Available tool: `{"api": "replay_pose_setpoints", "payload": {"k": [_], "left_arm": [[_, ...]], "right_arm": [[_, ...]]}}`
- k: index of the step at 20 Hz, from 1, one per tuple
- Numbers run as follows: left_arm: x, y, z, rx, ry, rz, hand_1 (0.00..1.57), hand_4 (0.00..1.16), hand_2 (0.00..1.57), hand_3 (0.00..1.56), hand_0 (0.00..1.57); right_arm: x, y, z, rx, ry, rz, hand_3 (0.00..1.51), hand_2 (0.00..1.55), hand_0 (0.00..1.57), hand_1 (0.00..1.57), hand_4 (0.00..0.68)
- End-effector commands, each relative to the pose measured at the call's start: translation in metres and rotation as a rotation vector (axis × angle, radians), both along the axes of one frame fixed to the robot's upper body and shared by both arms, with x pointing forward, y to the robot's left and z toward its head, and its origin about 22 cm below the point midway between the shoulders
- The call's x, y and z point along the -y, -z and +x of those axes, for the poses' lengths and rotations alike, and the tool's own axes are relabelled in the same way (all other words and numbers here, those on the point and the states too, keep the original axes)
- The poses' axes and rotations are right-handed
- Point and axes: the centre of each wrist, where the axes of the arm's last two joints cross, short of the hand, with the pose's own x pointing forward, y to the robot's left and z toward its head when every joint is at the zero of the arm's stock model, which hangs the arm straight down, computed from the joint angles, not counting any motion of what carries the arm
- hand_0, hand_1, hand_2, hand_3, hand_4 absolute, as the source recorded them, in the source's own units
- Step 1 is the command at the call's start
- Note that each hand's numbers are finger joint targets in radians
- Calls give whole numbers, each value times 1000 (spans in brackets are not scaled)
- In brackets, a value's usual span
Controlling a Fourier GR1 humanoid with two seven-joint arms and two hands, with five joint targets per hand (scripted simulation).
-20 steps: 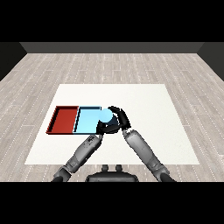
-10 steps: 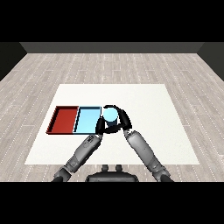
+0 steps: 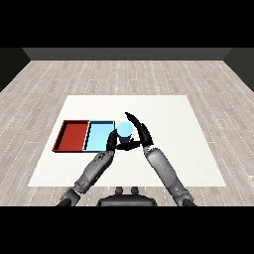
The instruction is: Pick the blue can and put it in the blue box
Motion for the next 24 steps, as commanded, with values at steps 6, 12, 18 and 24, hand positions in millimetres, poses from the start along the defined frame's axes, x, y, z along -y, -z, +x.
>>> {"api": "replay_pose_setpoints", "payload": {"k": [6,12,18,24], "left_arm": [[-27,2,-7,-17,-83,80,1571,1131,1571,1482,1571],[-79,-13,31,-51,-179,160,1571,1130,1571,1481,1571],[-140,6,38,-138,-272,286,1571,1121,1571,1493,1571],[-167,7,60,-366,-425,584,1571,1026,1557,1452,1571]], "right_arm": [[46,3,-23,-31,124,125,0,0,0,0,0],[66,39,-27,-70,172,198,0,0,0,0,0],[98,60,-1,-99,186,248,0,0,0,0,0],[93,44,-1,-99,201,265,0,0,0,0,0]]}}
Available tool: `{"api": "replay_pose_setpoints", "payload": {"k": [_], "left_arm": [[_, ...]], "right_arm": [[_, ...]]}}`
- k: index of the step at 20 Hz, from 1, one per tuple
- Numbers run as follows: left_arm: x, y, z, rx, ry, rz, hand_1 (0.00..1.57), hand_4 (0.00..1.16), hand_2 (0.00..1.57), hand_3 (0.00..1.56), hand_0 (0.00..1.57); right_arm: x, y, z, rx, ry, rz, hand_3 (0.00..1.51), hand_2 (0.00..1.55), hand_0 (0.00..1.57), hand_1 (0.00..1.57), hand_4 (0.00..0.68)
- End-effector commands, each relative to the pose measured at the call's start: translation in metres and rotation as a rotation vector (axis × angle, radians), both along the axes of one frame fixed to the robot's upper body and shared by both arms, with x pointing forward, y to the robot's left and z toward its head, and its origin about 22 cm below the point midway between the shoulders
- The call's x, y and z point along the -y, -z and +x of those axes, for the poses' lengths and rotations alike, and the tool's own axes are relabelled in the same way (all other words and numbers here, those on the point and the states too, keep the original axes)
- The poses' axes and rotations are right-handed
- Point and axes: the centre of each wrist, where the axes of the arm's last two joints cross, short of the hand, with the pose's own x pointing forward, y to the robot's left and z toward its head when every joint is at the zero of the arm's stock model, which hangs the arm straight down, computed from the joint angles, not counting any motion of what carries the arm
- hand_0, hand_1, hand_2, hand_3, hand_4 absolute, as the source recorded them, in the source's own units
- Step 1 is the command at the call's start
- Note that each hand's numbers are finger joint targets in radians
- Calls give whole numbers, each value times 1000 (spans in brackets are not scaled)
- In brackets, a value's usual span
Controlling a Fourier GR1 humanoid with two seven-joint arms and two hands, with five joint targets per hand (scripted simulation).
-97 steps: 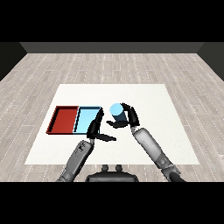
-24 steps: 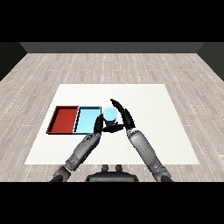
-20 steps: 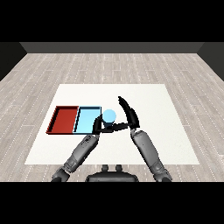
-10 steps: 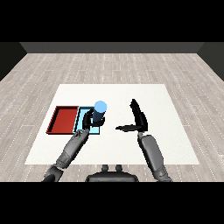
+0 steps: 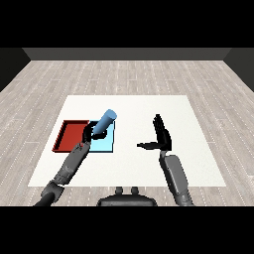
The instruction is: Pick the blue can and put it in the blue box
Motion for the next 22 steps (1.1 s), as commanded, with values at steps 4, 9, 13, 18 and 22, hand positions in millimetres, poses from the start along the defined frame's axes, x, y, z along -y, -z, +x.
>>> {"api": "replay_pose_setpoints", "payload": {"k": [4,9,13,18,22], "left_arm": [[-28,22,12,-255,-142,378,582,908,503,302,582],[-24,30,24,-397,-151,479,599,870,534,347,599],[7,22,40,-560,-162,454,1221,786,1033,0,1221],[4,53,17,-707,-130,287,1034,824,889,0,1034],[-10,56,14,-875,134,357,0,780,0,0,0]], "right_arm": [[20,8,6,-30,56,30,0,0,0,0,0],[20,32,1,-76,77,21,0,0,0,0,0],[23,29,7,-75,75,32,0,0,0,0,0],[40,35,17,-89,108,42,0,0,0,0,0],[36,38,17,-105,109,53,0,0,0,0,0]]}}
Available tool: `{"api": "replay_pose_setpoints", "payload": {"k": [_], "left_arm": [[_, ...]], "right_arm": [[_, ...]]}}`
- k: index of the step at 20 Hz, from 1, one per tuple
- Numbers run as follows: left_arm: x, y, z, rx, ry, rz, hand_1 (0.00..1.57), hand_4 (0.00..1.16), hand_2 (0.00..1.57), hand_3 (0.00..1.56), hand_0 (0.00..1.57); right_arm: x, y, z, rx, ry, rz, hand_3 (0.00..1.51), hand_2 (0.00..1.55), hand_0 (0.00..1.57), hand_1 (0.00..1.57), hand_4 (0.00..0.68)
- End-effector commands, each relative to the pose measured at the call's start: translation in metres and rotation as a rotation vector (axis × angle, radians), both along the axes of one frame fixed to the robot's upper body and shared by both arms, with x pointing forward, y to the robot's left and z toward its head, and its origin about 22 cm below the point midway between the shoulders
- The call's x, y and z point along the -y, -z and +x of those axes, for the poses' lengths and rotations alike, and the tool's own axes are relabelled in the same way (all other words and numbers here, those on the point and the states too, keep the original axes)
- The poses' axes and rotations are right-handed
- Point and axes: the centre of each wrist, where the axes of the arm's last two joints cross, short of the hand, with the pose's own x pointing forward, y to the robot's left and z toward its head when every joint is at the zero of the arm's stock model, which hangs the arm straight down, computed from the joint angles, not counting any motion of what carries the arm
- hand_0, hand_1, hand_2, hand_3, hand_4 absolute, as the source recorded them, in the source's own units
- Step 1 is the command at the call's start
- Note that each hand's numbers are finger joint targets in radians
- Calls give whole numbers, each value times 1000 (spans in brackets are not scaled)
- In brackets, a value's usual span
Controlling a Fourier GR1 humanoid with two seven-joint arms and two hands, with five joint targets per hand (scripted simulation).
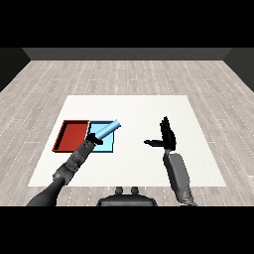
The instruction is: Pick the blue can and put it in the blue box
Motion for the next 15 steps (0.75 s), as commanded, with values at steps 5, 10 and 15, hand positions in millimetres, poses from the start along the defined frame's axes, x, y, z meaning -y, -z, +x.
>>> {"api": "replay_pose_setpoints", "payload": {"k": [5,10,15], "left_arm": [[-6,18,-15,76,-167,33,0,0,0,0,0],[-3,-21,14,544,-277,20,0,0,0,0,0],[28,-55,26,950,-143,-230,0,0,0,0,0]], "right_arm": [[7,11,-8,9,30,-2,0,0,0,0,0],[6,0,2,25,0,-35,0,0,0,0,0],[11,6,-3,36,-48,-93,0,0,0,0,0]]}}
